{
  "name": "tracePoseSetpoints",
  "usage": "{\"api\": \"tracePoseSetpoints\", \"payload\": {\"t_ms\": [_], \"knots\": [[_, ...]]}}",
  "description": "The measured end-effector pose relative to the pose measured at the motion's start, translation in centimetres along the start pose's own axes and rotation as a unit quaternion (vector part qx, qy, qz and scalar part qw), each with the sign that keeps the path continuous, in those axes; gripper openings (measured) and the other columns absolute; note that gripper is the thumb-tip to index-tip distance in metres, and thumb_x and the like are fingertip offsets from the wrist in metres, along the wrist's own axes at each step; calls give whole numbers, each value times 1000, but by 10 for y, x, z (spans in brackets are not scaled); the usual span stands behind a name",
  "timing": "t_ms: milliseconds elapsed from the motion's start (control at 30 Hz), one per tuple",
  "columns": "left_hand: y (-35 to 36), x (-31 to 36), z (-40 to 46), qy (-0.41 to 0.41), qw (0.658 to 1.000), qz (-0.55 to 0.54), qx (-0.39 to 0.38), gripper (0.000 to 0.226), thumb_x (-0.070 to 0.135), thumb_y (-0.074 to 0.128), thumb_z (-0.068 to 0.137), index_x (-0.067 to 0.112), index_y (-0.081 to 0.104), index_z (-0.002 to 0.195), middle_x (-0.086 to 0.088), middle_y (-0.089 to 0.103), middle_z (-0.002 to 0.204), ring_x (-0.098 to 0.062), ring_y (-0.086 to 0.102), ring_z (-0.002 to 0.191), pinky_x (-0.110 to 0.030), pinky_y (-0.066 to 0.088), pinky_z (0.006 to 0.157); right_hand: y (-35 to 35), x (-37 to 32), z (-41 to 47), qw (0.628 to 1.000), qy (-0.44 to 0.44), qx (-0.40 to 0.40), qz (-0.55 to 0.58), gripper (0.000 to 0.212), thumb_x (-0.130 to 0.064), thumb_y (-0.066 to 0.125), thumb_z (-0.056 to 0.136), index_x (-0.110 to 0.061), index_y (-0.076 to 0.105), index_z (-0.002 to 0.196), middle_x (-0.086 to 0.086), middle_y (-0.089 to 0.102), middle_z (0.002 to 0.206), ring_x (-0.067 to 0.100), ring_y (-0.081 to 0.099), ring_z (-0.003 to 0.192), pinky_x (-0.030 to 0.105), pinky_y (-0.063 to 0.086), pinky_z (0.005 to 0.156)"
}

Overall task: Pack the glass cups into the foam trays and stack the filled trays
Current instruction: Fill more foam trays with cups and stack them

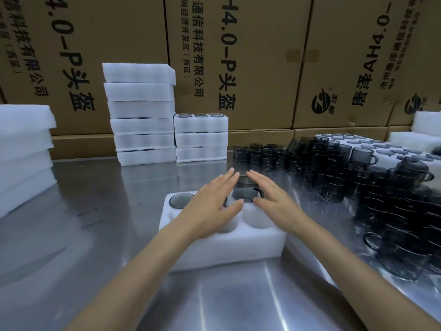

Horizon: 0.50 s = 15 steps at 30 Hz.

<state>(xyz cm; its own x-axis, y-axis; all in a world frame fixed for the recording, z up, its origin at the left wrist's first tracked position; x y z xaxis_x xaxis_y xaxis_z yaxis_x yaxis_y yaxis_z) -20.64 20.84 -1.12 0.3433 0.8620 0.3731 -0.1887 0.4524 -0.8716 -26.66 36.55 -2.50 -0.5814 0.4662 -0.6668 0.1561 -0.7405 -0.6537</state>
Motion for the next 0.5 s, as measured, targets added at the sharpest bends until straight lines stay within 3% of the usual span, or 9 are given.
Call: {"api": "tracePoseSetpoints", "payload": {"t_ms": [100, 267, 500], "knots": [[1, -3, -2, 2, 1000, 0, -6, 61, 43, 40, 98, 32, 11, 151, 20, -1, 157, 0, 0, 144, -28, 4, 117, 0, 1, 0, 1000, -2, -5, -11, 59, -13, 47, 95, -30, 27, 148, -18, 20, 154, -2, 16, 140, 25, 19, 114], [1, 1, -3, 27, 999, 25, -3, 62, 44, 39, 98, 33, 10, 151, 22, 0, 156, 2, -2, 143, -26, 0, 115, -4, -2, -4, 996, -16, 28, -80, 57, -47, 38, 96, -37, 21, 149, -23, 16, 155, -4, 9, 142, 29, 15, 115], [1, -4, -4, -6, 1000, 6, 10, 54, 39, 46, 94, 36, 30, 146, 24, 22, 152, 1, 11, 143, -30, 6, 116, -4, -11, -5, 984, 17, -8, -180, 54, -52, 33, 96, -37, 26, 147, -24, 23, 152, 0, 22, 140, 39, 29, 112]]}}
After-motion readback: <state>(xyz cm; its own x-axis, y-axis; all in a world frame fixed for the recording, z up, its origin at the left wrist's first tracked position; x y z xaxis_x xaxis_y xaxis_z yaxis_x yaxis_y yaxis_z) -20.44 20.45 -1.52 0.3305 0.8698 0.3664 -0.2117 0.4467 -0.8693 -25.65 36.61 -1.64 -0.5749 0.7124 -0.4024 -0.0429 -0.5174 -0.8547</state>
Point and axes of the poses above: each hand's wrist, its own z-axis towards the middle knuckle, its own y-axis out of the palm, x = y × z, the point moved 3 cm from there along z, towards the middle knuckle
